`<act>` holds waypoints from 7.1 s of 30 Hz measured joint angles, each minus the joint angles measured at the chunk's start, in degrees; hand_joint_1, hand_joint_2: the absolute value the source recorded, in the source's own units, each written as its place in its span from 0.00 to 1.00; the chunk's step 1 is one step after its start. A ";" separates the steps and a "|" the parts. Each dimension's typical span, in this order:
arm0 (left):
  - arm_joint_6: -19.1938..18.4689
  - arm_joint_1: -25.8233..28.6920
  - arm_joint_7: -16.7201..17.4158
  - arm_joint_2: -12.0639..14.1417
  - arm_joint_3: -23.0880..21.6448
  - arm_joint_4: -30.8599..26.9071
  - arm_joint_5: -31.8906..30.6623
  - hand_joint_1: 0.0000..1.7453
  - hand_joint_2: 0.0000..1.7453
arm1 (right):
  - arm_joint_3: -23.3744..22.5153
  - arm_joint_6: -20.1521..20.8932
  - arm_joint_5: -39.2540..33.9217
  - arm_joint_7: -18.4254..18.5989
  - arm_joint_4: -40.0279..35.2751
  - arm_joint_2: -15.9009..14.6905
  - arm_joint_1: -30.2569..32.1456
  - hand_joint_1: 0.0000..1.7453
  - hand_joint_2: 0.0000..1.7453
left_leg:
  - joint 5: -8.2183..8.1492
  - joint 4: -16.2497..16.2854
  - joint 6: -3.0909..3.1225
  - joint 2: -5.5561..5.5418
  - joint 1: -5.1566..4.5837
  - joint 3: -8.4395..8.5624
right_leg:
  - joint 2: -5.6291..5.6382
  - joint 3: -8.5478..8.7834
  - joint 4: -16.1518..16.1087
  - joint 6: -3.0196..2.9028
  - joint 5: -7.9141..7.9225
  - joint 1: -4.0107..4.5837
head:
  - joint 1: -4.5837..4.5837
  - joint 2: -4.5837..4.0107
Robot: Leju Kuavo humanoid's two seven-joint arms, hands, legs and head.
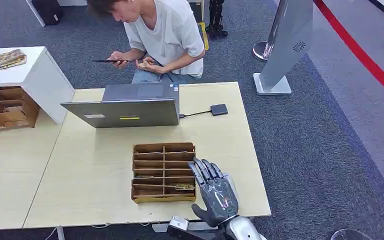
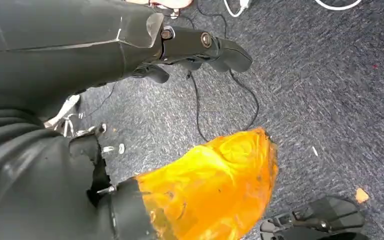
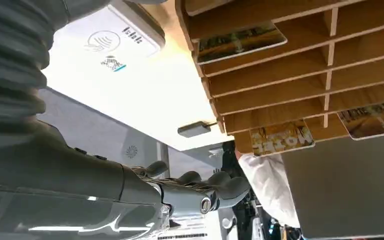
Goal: Pass the card to the sensor for recognition and then transmit it.
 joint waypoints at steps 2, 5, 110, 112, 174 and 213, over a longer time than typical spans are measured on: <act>0.00 -0.02 0.02 0.00 0.00 0.00 -0.07 0.00 0.00 | 0.00 0.15 -0.11 0.00 0.31 0.04 0.00 0.00 1.00 | 0.00 0.00 0.00 0.00 0.00 0.00 | 0.00 0.00 0.00 0.00 0.00 0.00 | 0.00 0.00; 0.00 -0.05 0.09 0.00 0.00 0.00 -0.15 0.00 0.00 | 0.00 0.15 -0.17 0.00 0.59 0.13 0.01 0.00 1.00 | 0.00 0.00 0.00 0.00 0.00 0.00 | 0.00 0.00 0.00 0.00 0.00 0.00 | 0.00 0.00; -1.05 -1.01 0.44 -0.04 -1.81 -0.11 -1.44 0.00 0.00 | 1.95 2.91 -2.95 -1.75 8.09 3.41 -4.49 0.34 1.00 | 0.00 0.00 0.00 0.00 0.02 -0.01 | 0.00 0.00 0.00 0.00 0.00 0.02 | 0.00 0.00; -1.05 -1.01 0.44 -0.04 -1.84 -0.11 -1.44 0.00 0.00 | 1.95 2.91 -2.95 -1.75 8.13 3.43 -4.50 0.34 1.00 | 0.00 0.00 0.00 0.00 0.02 -0.01 | 0.00 0.00 0.00 0.00 0.00 0.02 | 0.00 0.00; -0.72 -1.06 0.22 -0.04 -2.75 -0.11 -0.74 0.00 0.00 | 2.36 -3.79 -3.08 -3.65 9.07 3.87 -5.51 1.00 1.00 | 0.00 0.00 0.00 0.00 0.03 0.00 | 0.00 0.00 0.00 0.00 0.00 0.02 | 0.00 0.00; 0.85 0.14 -1.79 0.09 -2.82 -0.11 -0.70 0.00 0.00 | -2.25 -13.53 3.13 -6.95 -16.17 1.64 -5.98 1.00 1.00 | 0.01 0.01 -0.01 0.01 0.03 0.00 | 0.01 0.00 0.01 0.00 0.01 0.02 | 0.00 0.00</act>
